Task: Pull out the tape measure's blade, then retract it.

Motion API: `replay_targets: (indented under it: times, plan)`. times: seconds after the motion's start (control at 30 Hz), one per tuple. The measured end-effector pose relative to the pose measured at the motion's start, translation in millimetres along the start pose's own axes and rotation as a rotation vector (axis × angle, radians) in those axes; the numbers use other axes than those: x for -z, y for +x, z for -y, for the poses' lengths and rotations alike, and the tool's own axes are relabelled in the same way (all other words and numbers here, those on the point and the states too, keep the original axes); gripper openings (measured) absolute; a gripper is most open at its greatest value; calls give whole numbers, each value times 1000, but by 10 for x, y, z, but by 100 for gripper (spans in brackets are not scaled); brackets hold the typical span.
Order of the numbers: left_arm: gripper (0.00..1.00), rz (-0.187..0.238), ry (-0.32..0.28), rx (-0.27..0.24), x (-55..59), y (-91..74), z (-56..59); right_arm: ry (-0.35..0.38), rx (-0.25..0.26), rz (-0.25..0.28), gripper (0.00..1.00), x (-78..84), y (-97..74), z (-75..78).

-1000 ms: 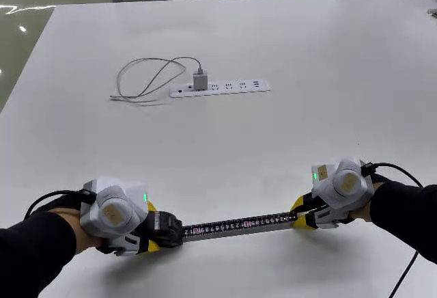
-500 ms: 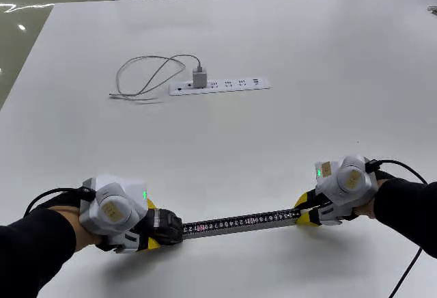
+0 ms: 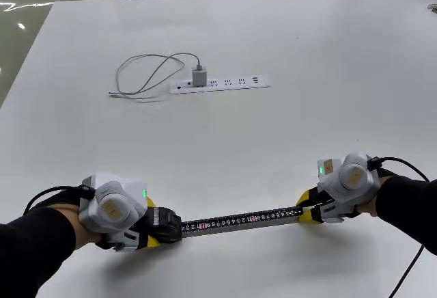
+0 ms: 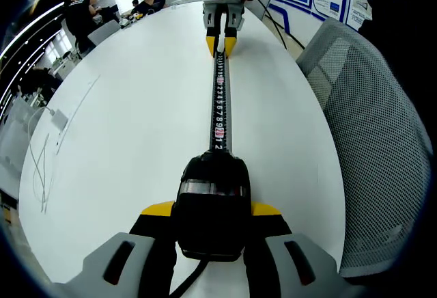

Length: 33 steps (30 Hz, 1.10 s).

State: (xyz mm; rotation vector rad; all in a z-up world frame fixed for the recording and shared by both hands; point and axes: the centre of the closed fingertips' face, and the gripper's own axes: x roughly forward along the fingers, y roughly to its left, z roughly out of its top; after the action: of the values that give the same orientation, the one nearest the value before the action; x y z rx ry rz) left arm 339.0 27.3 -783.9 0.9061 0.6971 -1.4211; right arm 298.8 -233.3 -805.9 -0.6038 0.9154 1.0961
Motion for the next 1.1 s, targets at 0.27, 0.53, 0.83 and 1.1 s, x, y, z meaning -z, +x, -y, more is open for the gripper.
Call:
replay_targets:
  times: [0.27, 0.53, 0.83, 1.1]
  plan:
    - [34, -14, 4, 5, -1, 4, -8, 15, -1, -12, 10, -10, 2, -5]
    - [34, -27, 20, 0, 7, 5, -11, -36, -5, -49, 11, -15, 1, -21]
    - [35, -26, 13, -1, 8, 2, -17, -90, -4, -77, 12, -8, 5, -20]
    - [35, -45, -12, 12, 22, -33, -36, -129, -9, -110, 12, -17, 6, -18]
